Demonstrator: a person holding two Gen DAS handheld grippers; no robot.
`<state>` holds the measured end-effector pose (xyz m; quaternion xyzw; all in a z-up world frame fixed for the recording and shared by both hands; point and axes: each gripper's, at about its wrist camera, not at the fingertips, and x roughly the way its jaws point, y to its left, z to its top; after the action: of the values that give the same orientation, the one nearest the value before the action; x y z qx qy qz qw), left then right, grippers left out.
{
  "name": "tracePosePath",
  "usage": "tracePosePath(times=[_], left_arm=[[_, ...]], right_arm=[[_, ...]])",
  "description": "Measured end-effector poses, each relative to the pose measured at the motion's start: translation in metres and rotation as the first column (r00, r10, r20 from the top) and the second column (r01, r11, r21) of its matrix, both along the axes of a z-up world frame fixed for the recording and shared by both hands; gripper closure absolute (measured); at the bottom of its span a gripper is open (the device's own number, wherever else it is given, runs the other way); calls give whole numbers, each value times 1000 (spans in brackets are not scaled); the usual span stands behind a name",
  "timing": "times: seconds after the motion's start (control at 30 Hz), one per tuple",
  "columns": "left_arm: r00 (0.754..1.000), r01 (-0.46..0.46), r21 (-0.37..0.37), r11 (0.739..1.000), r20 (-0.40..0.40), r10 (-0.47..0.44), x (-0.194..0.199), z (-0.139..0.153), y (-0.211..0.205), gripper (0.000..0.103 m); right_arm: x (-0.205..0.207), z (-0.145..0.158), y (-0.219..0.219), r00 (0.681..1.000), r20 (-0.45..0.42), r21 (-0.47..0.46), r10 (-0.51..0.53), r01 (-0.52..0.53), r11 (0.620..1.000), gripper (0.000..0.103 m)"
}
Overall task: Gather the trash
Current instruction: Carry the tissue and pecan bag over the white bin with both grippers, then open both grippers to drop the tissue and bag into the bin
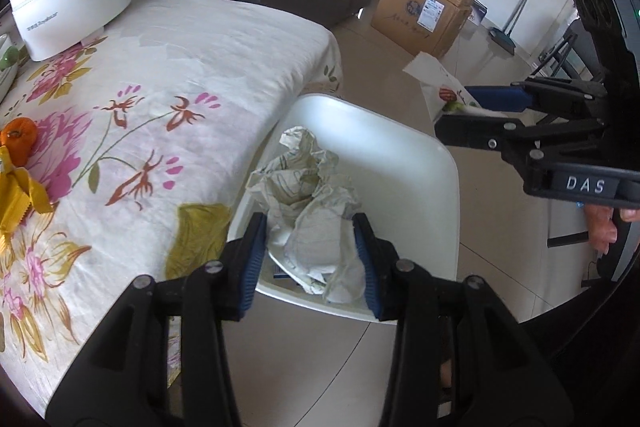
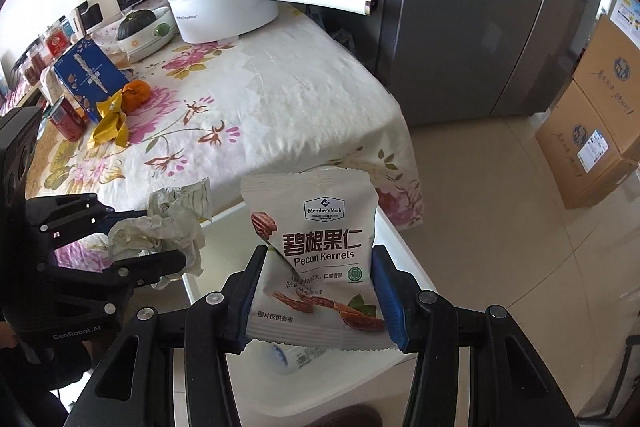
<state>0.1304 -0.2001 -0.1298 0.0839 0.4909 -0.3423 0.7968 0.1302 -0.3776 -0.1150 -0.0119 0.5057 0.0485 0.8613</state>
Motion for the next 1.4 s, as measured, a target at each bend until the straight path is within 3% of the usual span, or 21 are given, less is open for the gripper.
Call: tracePosePath(times=[0.1, 0.17, 0.3, 0.37, 0.43, 0.67, 0.8, 1.13, 1.4], left_arm=[[1000, 16, -10, 1000, -22, -16, -1, -3, -4, 44], [1000, 3, -11, 1000, -10, -3, -2, -1, -3, 24], [1000, -14, 0, 1000, 14, 14, 0, 7, 3, 16], [999, -34, 8, 999, 21, 34, 1, 9, 10, 5], [998, -49, 21, 999, 37, 49, 2, 10, 19, 2], [991, -114, 55, 992, 80, 109, 6, 16, 52, 1], [984, -161, 54, 986, 87, 156, 9, 21, 72, 1], [962, -260, 38, 965, 98, 255, 12, 35, 124, 1], [928, -360, 25, 932, 112, 356, 21, 44, 176, 1]], right_arm=[[-2, -2, -6, 1000, -10, -8, -16, 16, 1000, 51], [-3, -2, -9, 1000, -14, -10, -24, 24, 1000, 51], [-5, -1, -12, 999, -18, -8, -30, 30, 1000, 51], [-5, -1, -12, 999, -18, -9, -29, 29, 1000, 51], [-4, -1, -11, 999, -21, -9, -27, 27, 1000, 51], [-3, -5, 1, 999, -37, -24, -2, 1, 1000, 48], [1, -11, 7, 998, -64, -8, -11, 10, 1000, 21], [11, -1, 18, 998, -48, 14, -35, 36, 999, 17], [24, 0, 44, 998, -55, 13, -30, 31, 999, 16]])
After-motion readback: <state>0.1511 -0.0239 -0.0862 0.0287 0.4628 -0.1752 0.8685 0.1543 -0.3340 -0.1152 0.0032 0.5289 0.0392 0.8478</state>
